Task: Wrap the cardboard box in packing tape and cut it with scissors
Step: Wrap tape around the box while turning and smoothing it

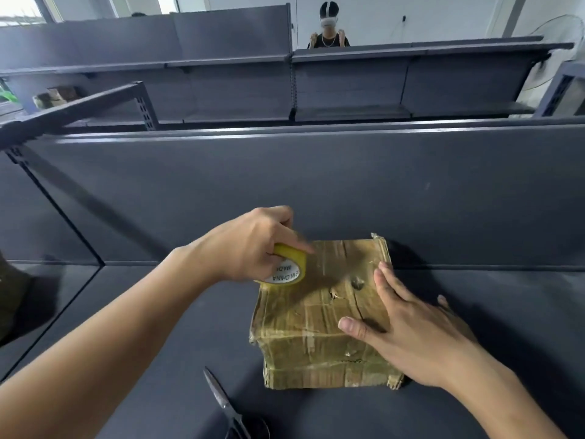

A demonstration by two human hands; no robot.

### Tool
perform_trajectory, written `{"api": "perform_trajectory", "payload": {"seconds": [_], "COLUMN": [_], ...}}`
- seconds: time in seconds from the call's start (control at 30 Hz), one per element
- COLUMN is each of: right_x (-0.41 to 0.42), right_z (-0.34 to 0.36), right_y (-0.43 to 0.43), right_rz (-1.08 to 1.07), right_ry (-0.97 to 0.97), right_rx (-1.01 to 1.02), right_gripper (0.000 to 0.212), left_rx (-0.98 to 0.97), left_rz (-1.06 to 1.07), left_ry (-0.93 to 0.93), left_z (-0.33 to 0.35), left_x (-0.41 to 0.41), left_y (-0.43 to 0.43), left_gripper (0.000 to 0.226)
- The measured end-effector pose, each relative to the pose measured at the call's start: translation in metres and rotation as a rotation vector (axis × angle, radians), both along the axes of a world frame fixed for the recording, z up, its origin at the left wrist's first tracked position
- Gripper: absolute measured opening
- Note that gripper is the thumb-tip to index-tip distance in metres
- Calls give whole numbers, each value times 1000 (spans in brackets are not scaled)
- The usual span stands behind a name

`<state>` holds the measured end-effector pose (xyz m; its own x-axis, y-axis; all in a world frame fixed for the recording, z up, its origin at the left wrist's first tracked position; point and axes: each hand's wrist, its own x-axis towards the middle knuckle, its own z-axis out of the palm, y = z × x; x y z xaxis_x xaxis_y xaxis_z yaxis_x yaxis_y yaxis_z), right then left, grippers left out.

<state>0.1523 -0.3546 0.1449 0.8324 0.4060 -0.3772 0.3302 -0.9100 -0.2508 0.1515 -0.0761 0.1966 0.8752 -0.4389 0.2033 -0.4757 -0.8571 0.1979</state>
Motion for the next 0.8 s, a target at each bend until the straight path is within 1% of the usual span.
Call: {"api": "perform_trajectory", "payload": {"seconds": [0.1, 0.17, 0.23, 0.4, 0.5, 0.6, 0.8], "right_x": [0, 0, 0, 0, -1, -2, -3], "right_z": [0, 1, 0, -1, -1, 0, -1], "right_y": [1, 2, 3, 1, 2, 4, 4], "right_rz": [10, 13, 17, 12, 21, 30, 18], "right_ry": [4, 7, 8, 1, -6, -17, -16], "right_rx": [5, -1, -3, 2, 10, 12, 34], "right_gripper": [128, 126, 125, 125, 126, 125, 121], "left_rx": [146, 232, 273, 335, 304, 275, 201], "left_rz": [-5, -20, -34, -75, -31, 8, -10], "left_ry": [66, 94, 123, 154, 206, 267, 275], "left_z": [6, 9, 11, 12, 7, -6, -30], "left_x": [1, 1, 0, -5, -15, -24, -29], "left_y": [11, 17, 19, 42, 66, 71, 79], "left_gripper": [54, 61, 68, 69, 78, 85, 86]}}
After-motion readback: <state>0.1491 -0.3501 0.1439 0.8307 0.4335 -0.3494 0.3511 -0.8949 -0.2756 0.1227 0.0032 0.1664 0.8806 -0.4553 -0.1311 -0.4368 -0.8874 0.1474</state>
